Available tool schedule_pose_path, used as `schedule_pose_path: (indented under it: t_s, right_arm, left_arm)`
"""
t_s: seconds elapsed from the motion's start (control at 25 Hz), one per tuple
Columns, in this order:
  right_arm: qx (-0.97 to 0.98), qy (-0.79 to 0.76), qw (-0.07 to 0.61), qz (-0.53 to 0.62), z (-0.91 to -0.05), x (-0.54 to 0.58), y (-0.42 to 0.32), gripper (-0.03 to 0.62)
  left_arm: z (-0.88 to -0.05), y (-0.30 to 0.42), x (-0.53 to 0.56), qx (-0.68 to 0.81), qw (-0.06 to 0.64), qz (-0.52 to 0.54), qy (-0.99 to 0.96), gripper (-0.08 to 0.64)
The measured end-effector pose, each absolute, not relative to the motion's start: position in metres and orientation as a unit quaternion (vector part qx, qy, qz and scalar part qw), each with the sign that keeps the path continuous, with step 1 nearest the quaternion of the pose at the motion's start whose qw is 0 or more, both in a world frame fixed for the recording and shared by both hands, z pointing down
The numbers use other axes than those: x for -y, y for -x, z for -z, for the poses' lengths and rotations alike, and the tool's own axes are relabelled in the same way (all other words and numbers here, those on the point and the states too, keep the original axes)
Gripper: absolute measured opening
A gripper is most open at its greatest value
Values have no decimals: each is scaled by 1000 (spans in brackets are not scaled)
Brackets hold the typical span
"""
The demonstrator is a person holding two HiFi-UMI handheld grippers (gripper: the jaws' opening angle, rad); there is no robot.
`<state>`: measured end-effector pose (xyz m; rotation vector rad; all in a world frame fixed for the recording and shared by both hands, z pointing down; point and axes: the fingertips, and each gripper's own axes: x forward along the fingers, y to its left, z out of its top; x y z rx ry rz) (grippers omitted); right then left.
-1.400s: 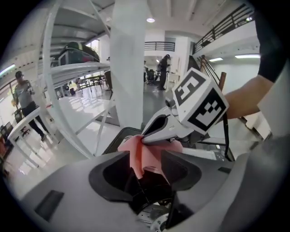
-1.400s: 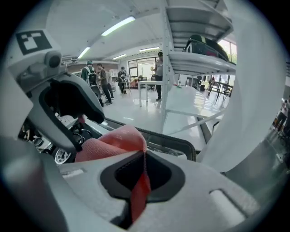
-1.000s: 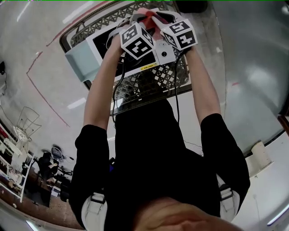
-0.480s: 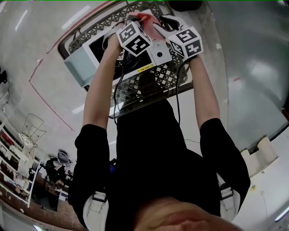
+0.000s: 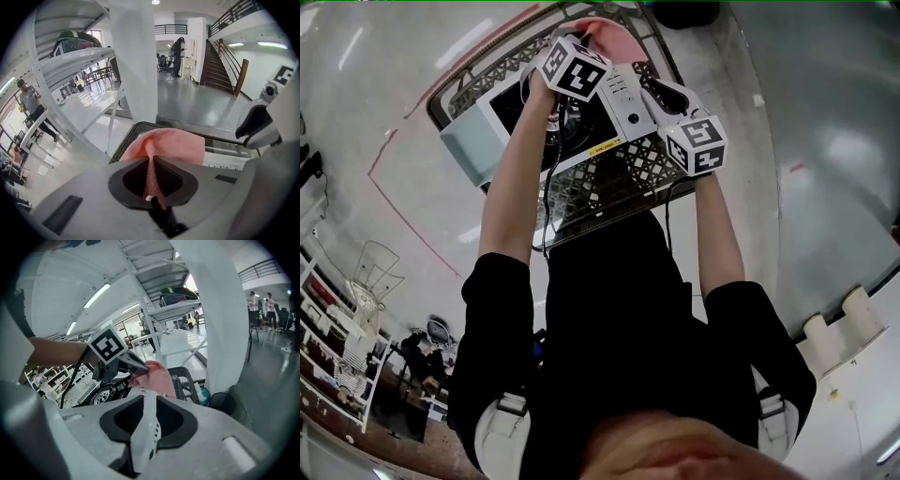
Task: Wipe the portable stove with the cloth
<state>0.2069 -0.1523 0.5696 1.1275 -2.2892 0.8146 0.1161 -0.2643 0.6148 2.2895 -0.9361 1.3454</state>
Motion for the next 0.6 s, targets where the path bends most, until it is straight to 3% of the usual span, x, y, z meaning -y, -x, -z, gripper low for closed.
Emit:
schedule_pose_path:
  t_s: [0.16, 0.24, 0.6]
  right_arm:
    - [824, -433, 238, -278, -565, 141, -207, 59]
    - [825, -443, 247, -250, -560, 141, -203, 3]
    - [833, -424, 269, -231, -560, 142, -155, 3]
  left_arm:
    - [-616, -114, 266, 337, 161, -472, -798, 18]
    - [-615, -110, 264, 348, 171, -465, -796, 18]
    - [-608, -78, 260, 382, 225, -428, -787, 18]
